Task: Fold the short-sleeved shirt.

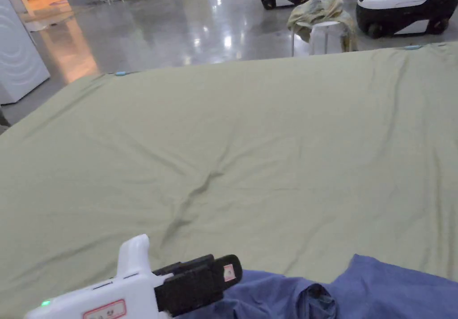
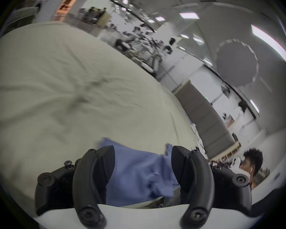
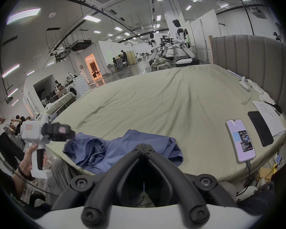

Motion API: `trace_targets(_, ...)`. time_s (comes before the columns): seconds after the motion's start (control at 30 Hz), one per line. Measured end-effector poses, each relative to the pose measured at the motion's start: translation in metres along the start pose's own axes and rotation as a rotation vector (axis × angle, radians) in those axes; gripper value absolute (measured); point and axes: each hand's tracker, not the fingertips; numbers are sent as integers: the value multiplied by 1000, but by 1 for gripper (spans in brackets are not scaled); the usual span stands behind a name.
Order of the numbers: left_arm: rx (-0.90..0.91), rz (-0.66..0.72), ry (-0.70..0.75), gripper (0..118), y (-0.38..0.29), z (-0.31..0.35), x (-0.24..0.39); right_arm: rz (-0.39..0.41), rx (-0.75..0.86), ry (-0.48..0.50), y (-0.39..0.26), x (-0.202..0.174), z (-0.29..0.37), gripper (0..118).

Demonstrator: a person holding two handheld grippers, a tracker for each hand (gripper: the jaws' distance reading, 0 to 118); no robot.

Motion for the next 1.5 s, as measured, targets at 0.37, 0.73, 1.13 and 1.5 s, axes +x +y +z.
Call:
trace_targets(0.37,-135,547,-289,65,-19,-40,-125,5,-27,-8,-2,-4,4,0)
trace_targets(0.73,-96,380,-122,10,0,-7,-75,1,-22,-32,1,-1,11,0)
trace_targets(1.13,-167,-183,105,10,-10,-60,104,4,-34,-1,-5,-5,8,0)
trace_targets(1.5,-220,-237,-156,62,-41,-114,147,-30,-34,-35,-14,14,19,0)
